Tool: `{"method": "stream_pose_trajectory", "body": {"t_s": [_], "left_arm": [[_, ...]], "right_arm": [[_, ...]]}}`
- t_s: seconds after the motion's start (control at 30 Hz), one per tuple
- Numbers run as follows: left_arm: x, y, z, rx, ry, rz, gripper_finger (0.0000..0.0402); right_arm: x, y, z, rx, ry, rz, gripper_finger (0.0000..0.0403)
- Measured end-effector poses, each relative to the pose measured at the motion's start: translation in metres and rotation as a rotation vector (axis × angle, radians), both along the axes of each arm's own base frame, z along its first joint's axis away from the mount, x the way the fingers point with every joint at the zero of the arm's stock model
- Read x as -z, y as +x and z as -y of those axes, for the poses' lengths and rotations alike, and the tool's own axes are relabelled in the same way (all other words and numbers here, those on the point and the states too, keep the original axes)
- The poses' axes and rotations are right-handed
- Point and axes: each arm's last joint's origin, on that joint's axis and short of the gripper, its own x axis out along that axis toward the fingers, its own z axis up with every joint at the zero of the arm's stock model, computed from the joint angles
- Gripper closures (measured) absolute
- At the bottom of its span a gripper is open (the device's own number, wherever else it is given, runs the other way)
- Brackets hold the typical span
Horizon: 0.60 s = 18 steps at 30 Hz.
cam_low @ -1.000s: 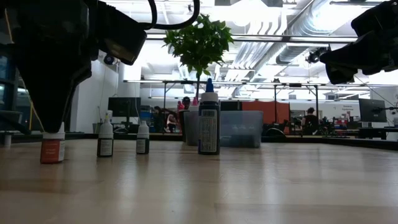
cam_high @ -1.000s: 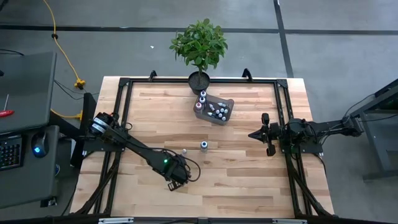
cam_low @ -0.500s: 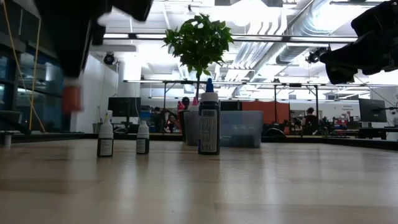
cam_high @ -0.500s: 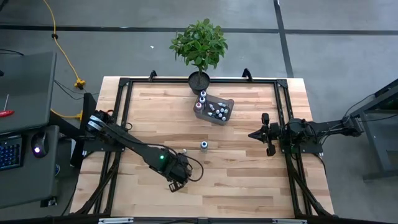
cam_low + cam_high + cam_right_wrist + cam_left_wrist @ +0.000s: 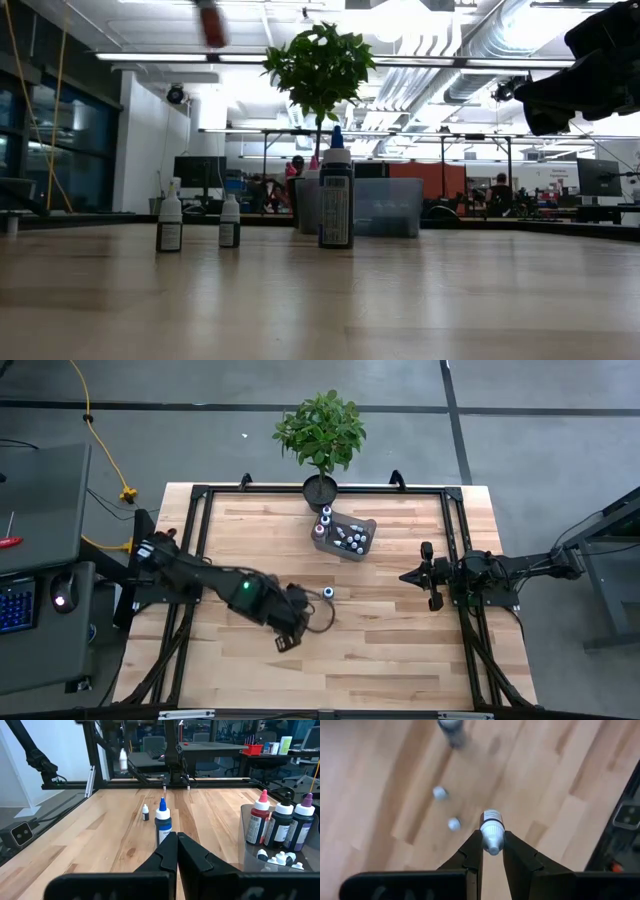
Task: Pick & Place food coloring
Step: Put the small brown food coloring bottle into the black bin
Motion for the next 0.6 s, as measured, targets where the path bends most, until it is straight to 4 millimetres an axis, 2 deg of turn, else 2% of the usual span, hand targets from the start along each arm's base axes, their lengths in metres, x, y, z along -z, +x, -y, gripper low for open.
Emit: {"method": "stream_pose_trajectory", "body": {"t_s": [0.27, 0.6], "left_arm": [[-0.030, 0.014, -0.037, 0.033, 0.055, 0.089, 0.0353], [-0.038, 0.024, -0.076, 0.142, 0.251, 0.099, 0.0353]], "right_arm": [[0.000, 0.000, 0.000, 0.000, 0.000, 0.000, 0.0400], [0.000, 0.000, 0.000, 0.000, 0.000, 0.000, 0.0400]]}}
